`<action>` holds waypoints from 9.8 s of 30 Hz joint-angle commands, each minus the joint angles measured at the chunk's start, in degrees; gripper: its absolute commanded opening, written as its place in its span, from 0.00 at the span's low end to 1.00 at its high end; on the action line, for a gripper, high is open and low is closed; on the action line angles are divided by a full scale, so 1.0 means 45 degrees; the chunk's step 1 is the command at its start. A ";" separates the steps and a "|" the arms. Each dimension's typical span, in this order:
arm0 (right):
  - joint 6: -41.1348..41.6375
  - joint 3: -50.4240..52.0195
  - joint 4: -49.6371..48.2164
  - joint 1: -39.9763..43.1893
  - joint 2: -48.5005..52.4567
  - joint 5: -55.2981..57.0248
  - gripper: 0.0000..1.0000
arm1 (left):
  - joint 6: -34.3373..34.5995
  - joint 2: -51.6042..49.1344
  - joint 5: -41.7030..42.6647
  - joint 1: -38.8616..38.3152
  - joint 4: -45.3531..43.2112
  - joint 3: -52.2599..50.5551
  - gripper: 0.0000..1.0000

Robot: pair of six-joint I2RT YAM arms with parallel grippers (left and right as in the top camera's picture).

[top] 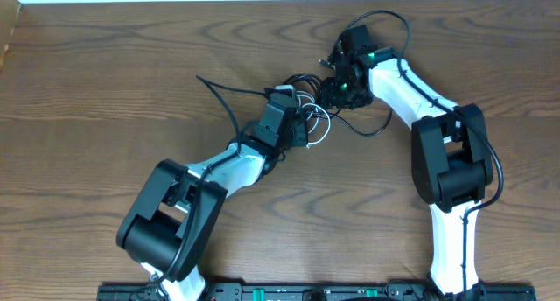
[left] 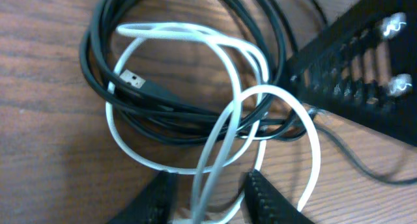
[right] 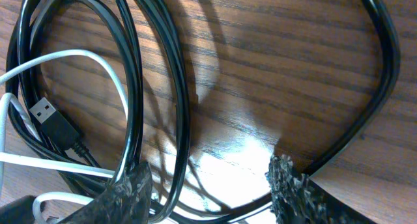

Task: Untangle cables

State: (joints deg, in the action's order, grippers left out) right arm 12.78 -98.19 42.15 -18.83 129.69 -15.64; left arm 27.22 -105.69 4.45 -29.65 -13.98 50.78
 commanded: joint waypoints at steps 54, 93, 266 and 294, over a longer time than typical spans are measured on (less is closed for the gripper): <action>0.1870 0.0719 0.1219 0.1987 0.0165 0.6849 0.99 | -0.4629 1.3857 -0.4770 0.0000 -0.2603 0.0078 0.07; -0.0408 0.3551 -0.1525 0.5625 -0.0709 -0.1753 0.88 | -0.4313 1.8102 -1.0214 -0.0005 0.2467 0.0073 0.07; -0.1967 0.1277 -0.4580 -0.6280 0.0238 0.3123 0.57 | -0.1355 0.4376 0.2807 0.8607 0.7470 0.1020 0.98; -0.1962 0.1083 -0.3453 -0.6314 0.0359 0.3594 0.01 | -0.1355 0.4376 0.2807 0.8607 0.7470 0.1020 0.98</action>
State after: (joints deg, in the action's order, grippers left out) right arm 3.88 -92.95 25.93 -46.70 129.19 -0.75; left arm 21.19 -86.06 17.50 8.91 19.49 54.68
